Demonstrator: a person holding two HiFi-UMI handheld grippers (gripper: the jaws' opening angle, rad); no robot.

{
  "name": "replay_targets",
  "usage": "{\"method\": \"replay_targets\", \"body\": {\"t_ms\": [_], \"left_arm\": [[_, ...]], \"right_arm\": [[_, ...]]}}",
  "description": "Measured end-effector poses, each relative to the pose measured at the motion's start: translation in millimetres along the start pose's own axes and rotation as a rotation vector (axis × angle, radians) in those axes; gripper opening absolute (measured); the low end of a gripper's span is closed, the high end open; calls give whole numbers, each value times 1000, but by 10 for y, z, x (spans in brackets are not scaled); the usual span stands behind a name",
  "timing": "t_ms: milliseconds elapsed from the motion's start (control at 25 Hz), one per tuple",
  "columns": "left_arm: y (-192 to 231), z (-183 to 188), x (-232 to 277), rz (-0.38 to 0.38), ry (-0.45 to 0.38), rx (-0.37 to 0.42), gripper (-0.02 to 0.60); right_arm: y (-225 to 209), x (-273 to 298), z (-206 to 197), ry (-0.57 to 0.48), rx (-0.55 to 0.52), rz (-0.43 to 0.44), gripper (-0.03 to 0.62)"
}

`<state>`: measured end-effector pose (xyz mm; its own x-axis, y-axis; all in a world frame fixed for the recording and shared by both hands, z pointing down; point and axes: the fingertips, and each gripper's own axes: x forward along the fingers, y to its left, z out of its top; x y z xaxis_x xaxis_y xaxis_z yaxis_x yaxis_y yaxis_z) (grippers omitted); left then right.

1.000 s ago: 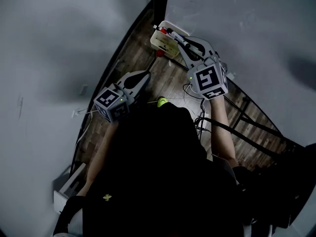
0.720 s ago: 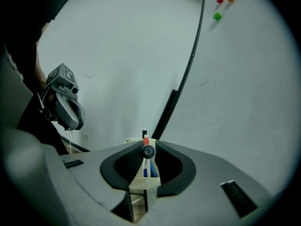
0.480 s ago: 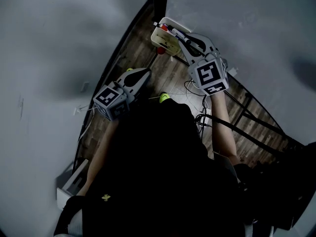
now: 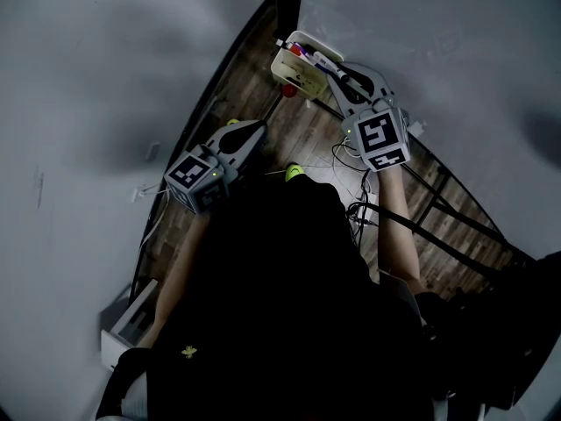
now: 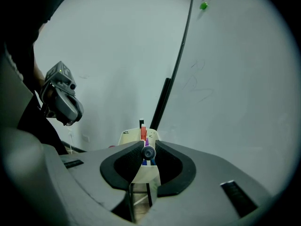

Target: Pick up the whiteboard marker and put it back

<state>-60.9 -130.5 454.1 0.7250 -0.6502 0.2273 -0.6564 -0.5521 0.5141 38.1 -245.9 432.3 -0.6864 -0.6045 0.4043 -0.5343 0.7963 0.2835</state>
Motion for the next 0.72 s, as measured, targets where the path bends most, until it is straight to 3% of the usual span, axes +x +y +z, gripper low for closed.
{"method": "replay_targets", "body": {"t_ms": [720], "left_arm": [[-50, -64, 41, -24, 27, 6, 20]], "right_arm": [[-2, 6, -189, 25, 40, -12, 92]]}}
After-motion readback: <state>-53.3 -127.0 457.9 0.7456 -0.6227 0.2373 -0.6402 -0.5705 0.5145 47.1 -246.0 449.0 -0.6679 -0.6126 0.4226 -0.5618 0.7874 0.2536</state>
